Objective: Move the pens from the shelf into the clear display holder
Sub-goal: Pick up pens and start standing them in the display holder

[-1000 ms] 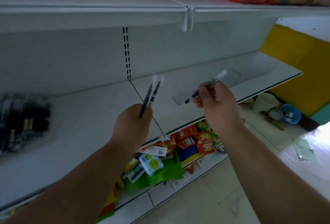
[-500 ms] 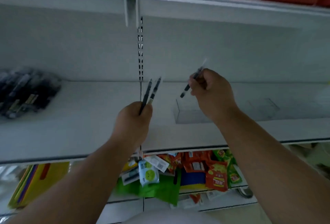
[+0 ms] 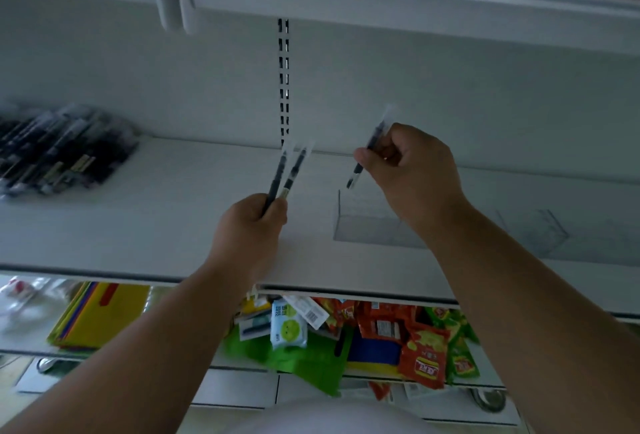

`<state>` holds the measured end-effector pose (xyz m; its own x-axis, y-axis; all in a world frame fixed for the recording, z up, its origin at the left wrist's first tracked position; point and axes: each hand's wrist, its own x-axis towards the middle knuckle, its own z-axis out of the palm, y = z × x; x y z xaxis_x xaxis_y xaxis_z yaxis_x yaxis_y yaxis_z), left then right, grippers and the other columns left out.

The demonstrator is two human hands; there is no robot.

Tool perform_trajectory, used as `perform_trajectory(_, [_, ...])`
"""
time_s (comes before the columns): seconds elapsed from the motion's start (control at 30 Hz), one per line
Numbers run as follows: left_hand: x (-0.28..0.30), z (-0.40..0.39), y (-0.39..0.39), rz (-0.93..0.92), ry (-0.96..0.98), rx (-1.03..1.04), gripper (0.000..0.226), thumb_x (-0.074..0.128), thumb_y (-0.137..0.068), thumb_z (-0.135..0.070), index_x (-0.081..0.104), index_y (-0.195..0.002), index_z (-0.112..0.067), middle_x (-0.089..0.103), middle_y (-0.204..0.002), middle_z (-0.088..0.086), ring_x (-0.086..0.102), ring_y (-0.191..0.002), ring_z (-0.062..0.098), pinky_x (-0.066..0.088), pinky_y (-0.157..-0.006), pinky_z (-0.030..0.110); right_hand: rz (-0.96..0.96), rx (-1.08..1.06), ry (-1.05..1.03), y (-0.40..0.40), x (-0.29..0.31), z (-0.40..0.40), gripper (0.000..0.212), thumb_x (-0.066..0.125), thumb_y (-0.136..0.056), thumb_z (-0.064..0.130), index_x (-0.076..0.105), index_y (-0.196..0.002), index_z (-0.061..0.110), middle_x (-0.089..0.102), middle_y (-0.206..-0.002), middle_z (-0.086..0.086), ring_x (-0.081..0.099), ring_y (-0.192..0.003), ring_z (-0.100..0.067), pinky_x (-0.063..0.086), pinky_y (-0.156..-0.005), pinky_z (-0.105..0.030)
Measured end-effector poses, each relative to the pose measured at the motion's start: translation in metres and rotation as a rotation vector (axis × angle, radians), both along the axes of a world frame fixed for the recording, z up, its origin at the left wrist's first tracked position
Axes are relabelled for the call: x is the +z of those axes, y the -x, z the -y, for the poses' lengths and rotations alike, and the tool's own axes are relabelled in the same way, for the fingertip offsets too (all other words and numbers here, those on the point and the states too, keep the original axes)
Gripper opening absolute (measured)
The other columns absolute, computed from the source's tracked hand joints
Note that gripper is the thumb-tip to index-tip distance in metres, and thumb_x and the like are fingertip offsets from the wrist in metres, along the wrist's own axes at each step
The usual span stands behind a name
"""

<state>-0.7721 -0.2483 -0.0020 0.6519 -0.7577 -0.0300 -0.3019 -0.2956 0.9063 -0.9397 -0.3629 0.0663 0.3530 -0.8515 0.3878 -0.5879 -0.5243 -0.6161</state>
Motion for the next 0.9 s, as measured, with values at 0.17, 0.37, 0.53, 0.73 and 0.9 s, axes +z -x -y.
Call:
perform_trajectory(0.17, [-0.001, -0.002, 0.000, 0.037, 0.008, -0.047, 0.031, 0.052, -0.090, -0.026, 0.054, -0.061, -0.016, 0.047, -0.048, -0.006, 0.042, -0.049, 0.015, 0.032, -0.053, 0.028, -0.089, 0.021, -0.003, -0.004, 0.004, 0.001, 0.026, 0.064, -0.092, 0.037, 0.051, -0.073, 0.025, 0.050, -0.064, 0.015, 0.049, -0.058, 0.003, 0.032, -0.051, -0.008])
perform_trajectory(0.37, [-0.001, -0.002, -0.005, 0.020, -0.002, -0.071, 0.031, 0.052, -0.089, -0.028, 0.055, -0.061, -0.018, 0.048, -0.048, -0.006, 0.041, -0.046, 0.013, 0.031, -0.052, 0.026, -0.168, 0.018, -0.061, 0.003, 0.011, -0.002, 0.020, 0.055, -0.096, 0.035, 0.062, -0.096, 0.016, 0.064, -0.080, 0.001, 0.062, -0.074, -0.016, 0.050, -0.067, -0.033])
perform_trajectory(0.53, [-0.004, -0.003, -0.006, -0.007, 0.012, -0.090, 0.031, 0.052, -0.088, -0.027, 0.054, -0.058, -0.020, 0.048, -0.047, -0.007, 0.042, -0.047, 0.014, 0.032, -0.054, 0.027, -0.179, 0.036, -0.096, 0.003, 0.012, -0.003, 0.017, 0.055, -0.096, 0.032, 0.062, -0.100, 0.017, 0.066, -0.086, 0.003, 0.066, -0.080, -0.016, 0.055, -0.076, -0.037])
perform_trajectory(0.73, [-0.004, -0.004, -0.006, -0.007, 0.023, -0.110, 0.034, 0.052, -0.089, -0.027, 0.053, -0.056, -0.021, 0.047, -0.047, -0.007, 0.041, -0.047, 0.013, 0.033, -0.053, 0.028, -0.188, 0.021, -0.082, -0.003, 0.002, 0.001, 0.012, 0.064, -0.091, 0.028, 0.060, -0.095, 0.017, 0.064, -0.082, 0.009, 0.062, -0.077, -0.010, 0.047, -0.068, -0.025])
perform_trajectory(0.9, [-0.006, -0.004, -0.006, 0.008, 0.031, -0.112, 0.035, 0.053, -0.090, -0.029, 0.053, -0.056, -0.022, 0.049, -0.048, -0.007, 0.043, -0.048, 0.014, 0.034, -0.053, 0.029, -0.277, 0.049, -0.081, -0.005, -0.009, -0.002, 0.013, 0.066, -0.090, 0.029, 0.066, -0.093, 0.017, 0.065, -0.085, 0.007, 0.055, -0.073, -0.009, 0.037, -0.059, -0.020])
